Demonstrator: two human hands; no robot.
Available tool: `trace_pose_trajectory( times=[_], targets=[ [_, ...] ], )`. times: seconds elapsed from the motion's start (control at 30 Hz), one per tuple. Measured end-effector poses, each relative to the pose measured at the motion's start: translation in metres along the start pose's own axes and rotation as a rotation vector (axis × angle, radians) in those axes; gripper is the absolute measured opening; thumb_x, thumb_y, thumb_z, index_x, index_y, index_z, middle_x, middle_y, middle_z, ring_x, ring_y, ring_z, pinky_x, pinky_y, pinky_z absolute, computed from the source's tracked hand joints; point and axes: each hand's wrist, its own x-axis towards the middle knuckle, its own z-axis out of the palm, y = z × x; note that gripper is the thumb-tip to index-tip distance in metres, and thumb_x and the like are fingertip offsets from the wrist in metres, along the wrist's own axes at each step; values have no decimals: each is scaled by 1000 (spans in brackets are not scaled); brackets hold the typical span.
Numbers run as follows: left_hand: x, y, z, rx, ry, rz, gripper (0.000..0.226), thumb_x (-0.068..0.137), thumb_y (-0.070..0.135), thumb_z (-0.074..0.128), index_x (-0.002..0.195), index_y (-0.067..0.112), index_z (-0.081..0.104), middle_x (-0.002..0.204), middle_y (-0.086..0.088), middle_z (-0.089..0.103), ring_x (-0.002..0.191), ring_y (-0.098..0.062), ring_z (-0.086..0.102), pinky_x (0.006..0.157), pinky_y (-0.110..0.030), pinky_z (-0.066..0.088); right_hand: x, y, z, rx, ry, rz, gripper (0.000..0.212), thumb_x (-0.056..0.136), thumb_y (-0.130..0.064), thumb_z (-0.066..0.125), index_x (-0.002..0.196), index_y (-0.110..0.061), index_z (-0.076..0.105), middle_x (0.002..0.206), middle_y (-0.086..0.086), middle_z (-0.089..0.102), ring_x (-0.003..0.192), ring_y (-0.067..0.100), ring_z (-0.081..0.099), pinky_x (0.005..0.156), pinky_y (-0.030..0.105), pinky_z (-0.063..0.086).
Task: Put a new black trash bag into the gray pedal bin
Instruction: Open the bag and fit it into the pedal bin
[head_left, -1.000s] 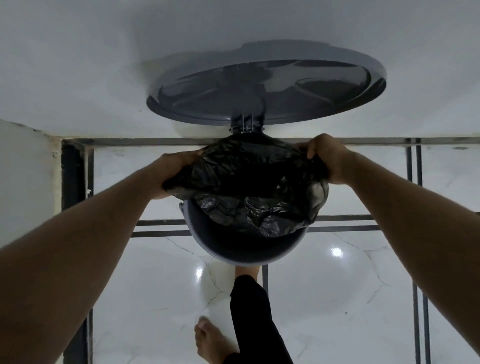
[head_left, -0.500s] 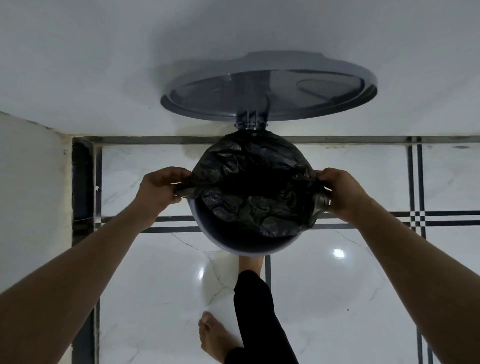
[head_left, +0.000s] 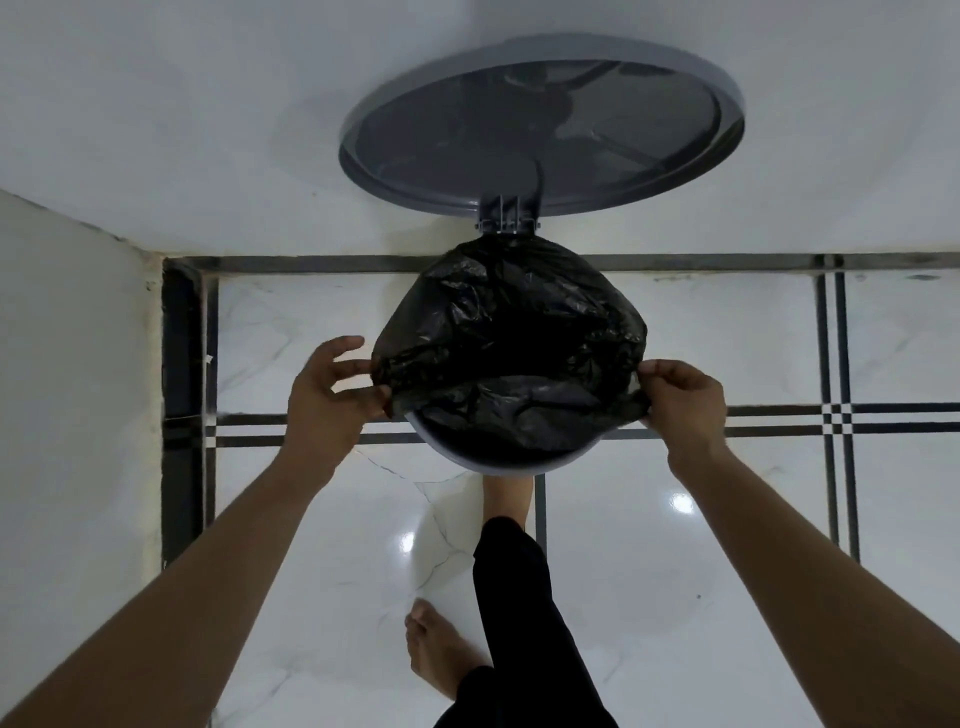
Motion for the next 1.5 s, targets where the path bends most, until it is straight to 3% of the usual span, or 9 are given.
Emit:
trace_pose_trajectory(
  times=[0.13,0.37,0.53,0.63,0.77,1.03,1.13,1.3,1.5],
  targets=[
    [-10,-16,10,402,108,175,34,86,-9,61,91,22,71,84,-2,73,69,-27,73,66,-29,56,-9,-1,-5,-10,-179,64,21,86,-9,62,99,-19,74,87,-2,71,86,17,68,74,35,54],
    [-18,-10,27,102,150,-320,33,82,47,77,95,17,72,82,-1,76,63,-18,74,56,-29,56,-23,17,-17,8,-303,77,48,86,-5,68,122,-38,69,97,6,74,84,16,62,71,30,54],
    [-36,-28,35,-24,80,-252,64,68,-8,77,118,30,64,100,-13,71,83,-28,75,65,-32,60,-29,18,-10,-49,-204,43,47,82,-7,71,121,-34,68,99,4,79,94,20,77,72,34,62],
    [-49,-46,34,-6,87,-113,83,54,3,77,129,34,62,105,6,71,104,-21,68,76,-40,60,-31,22,-2,-96,-57,19,25,83,-3,68,102,-20,69,92,4,78,89,25,78,71,34,64],
    [-73,-63,47,267,124,172,96,71,-5,86,152,26,44,128,1,60,97,-14,70,68,-17,59,-28,36,5,-142,-6,49,11,84,-3,69,86,-13,73,88,7,78,86,23,78,76,34,65],
    [-64,-77,60,499,222,100,40,91,10,74,116,28,47,98,5,65,85,-16,68,70,-30,57,-28,48,18,-554,62,-239,20,92,-9,60,103,-13,75,85,-3,73,77,17,62,73,23,43],
    [-42,-73,54,534,224,44,13,87,12,75,90,21,66,86,6,72,80,-16,69,74,-30,54,-20,46,19,-387,77,-128,15,87,-9,64,91,-17,77,93,4,79,76,20,63,76,27,48],
    [-25,-41,39,-143,91,-398,23,87,-1,56,76,8,74,73,-6,75,76,-24,70,74,-34,58,-17,34,10,160,-190,103,24,88,14,56,97,-2,72,97,13,73,95,29,71,75,24,62],
    [-23,-32,22,-402,-13,-490,33,100,47,61,95,14,60,78,-8,74,76,-21,76,85,-39,60,-6,18,-6,253,-232,208,19,96,-28,64,112,-18,66,98,-1,77,93,21,72,90,38,55]
  ],
)
